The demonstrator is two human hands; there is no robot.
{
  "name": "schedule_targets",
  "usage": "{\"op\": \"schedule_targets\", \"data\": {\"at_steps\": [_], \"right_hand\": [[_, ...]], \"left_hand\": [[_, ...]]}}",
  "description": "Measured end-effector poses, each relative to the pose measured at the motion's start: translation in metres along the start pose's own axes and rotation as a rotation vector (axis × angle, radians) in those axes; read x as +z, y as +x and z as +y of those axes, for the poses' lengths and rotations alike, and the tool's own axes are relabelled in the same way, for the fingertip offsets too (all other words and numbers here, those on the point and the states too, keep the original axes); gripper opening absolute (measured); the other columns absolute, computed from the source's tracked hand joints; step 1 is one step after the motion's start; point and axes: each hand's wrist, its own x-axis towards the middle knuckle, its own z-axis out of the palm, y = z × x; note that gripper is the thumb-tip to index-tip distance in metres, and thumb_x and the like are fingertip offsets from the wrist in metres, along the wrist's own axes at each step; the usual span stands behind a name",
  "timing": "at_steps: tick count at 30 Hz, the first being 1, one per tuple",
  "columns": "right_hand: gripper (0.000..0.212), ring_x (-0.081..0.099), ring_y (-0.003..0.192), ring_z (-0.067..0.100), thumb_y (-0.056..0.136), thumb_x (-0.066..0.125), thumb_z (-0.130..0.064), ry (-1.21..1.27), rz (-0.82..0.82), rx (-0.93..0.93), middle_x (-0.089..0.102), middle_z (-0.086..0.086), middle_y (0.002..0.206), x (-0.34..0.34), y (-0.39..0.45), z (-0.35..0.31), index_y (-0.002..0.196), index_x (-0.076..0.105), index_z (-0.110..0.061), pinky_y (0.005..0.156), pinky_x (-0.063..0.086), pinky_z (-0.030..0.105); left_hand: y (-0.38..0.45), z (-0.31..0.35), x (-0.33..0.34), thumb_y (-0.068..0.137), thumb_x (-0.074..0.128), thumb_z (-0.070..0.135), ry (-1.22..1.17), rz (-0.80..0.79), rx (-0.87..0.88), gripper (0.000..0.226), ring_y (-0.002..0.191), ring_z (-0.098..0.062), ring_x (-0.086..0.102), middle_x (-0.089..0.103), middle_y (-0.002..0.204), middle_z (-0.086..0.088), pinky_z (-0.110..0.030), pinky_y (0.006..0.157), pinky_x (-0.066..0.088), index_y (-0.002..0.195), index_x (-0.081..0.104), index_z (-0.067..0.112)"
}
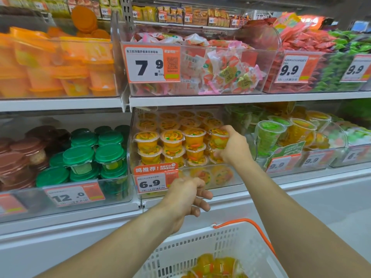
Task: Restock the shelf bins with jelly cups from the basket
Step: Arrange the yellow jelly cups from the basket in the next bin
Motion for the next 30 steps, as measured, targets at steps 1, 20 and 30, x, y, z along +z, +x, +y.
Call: {"op": "schedule_targets", "data": {"at_steps": [1, 20, 30], "right_hand": [[0.084, 0.062, 0.106, 0.032, 0.066, 0.090, -0.011, -0.005, -0.004, -0.003, 0.063, 0.013, 0.118, 0.000, -0.002, -0.001, 0.137, 0.048, -0.027, 0.091, 0.053, 0.042], [0.032, 0.044, 0.055, 0.018, 0.097, 0.058, -0.032, 0.029, 0.011, -0.470, 0.042, -0.010, 0.053, 0.030, -0.144, 0.012, 0.069, 0.052, -0.019, 0.053, 0.032, 0.033], [0.037, 0.061, 0.104, 0.023, 0.095, 0.060, -0.027, -0.365, -1.105, 0.083, 0.061, 0.004, 0.115, 0.174, -0.315, 0.170, 0.130, 0.053, -0.018, 0.078, 0.049, 0.032]], "left_hand": [[0.000, -0.001, 0.000, 0.101, 0.047, 0.013, 0.010, -0.001, 0.000, 0.015, 0.051, -0.021, 0.058, 0.068, 0.068, -0.007, -0.027, 0.047, 0.035, 0.109, 0.058, 0.006], [0.005, -0.151, -0.040, 0.099, 0.045, 0.016, 0.786, -0.016, -0.063, 0.023, 0.063, -0.025, 0.055, 0.064, 0.080, -0.012, -0.028, 0.052, 0.044, 0.078, 0.052, 0.009], [-0.025, -0.341, -0.104, 0.095, 0.053, 0.049, 1.226, -0.107, -0.377, 0.066, 0.119, -0.028, 0.054, 0.044, 0.143, -0.011, -0.031, 0.089, 0.047, 0.146, 0.034, 0.012]]}}
